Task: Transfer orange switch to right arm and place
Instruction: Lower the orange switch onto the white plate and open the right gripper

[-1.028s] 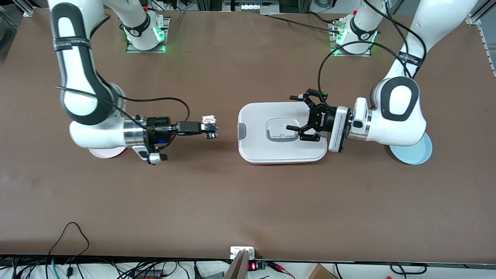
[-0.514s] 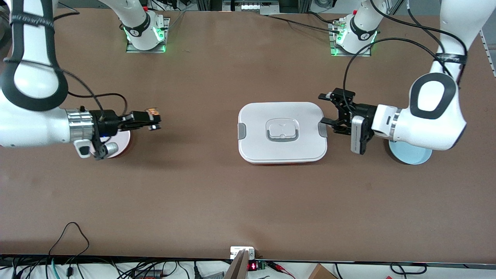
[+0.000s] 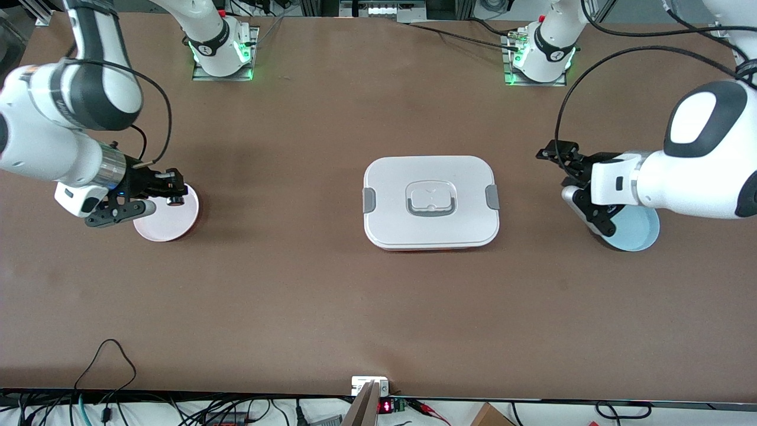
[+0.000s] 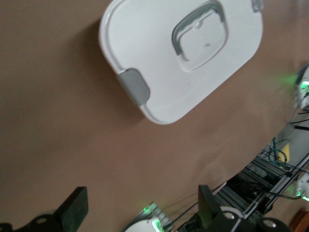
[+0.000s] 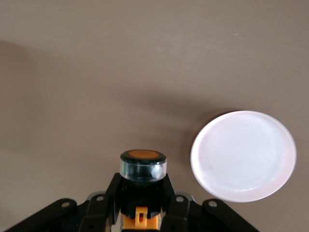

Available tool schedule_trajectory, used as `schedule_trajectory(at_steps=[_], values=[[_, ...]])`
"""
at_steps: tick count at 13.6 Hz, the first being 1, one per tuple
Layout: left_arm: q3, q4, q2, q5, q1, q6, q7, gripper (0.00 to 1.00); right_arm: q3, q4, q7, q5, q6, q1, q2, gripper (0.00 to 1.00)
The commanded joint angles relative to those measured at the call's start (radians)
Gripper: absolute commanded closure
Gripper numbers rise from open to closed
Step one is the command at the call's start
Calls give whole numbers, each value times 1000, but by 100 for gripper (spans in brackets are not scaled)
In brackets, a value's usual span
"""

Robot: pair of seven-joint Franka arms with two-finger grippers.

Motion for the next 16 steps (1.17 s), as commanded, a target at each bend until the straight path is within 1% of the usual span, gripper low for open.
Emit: schedule_trajectory(at_steps=[1, 2, 3, 4, 5, 6, 8, 9, 10, 12, 13, 14, 15, 16], values=[[23, 79, -22, 155, -42, -66, -73, 0, 15, -206, 2, -88, 234, -22, -44, 100], [97, 74, -65, 196, -90, -63, -79, 0, 15, -240, 2, -109, 310, -34, -24, 100], [241, 65, -111, 201, -180, -34, -83, 0, 15, -260, 4, -123, 365, -42, 3, 100], [359, 45, -146, 201, -255, 14, -102, 0, 15, -270, -2, -131, 402, -61, 31, 100], [451, -16, -201, 198, -314, 70, -138, 0, 17, -279, -5, -135, 446, -74, 59, 100], [502, -86, -264, 201, -351, 149, -190, 0, 17, -285, -7, -137, 474, -77, 80, 100], [575, -234, -381, 209, -404, 292, -237, 0, 17, -283, -7, -149, 507, -103, 125, 100], [604, -272, -410, 200, -418, 329, -237, 0, 17, -285, -7, -158, 536, -115, 149, 100], [618, -279, -409, 183, -418, 348, -226, 0, 17, -285, -7, -158, 556, -118, 175, 100], [616, -267, -397, 152, -405, 343, -222, 0, 18, -285, -7, -158, 565, -132, 191, 97], [618, -262, -391, 152, -405, 342, -222, 0, 18, -285, -7, -158, 563, -132, 194, 88], [618, -241, -391, 154, -405, 333, -223, 0, 18, -285, -7, -158, 565, -132, 198, 67], [615, -231, -392, 154, -406, 299, -223, 0, 20, -285, -7, -158, 557, -134, 188, 26], [612, -228, -392, 154, -406, 290, -222, 0, 23, -285, -10, -158, 530, -132, 154, 0]])
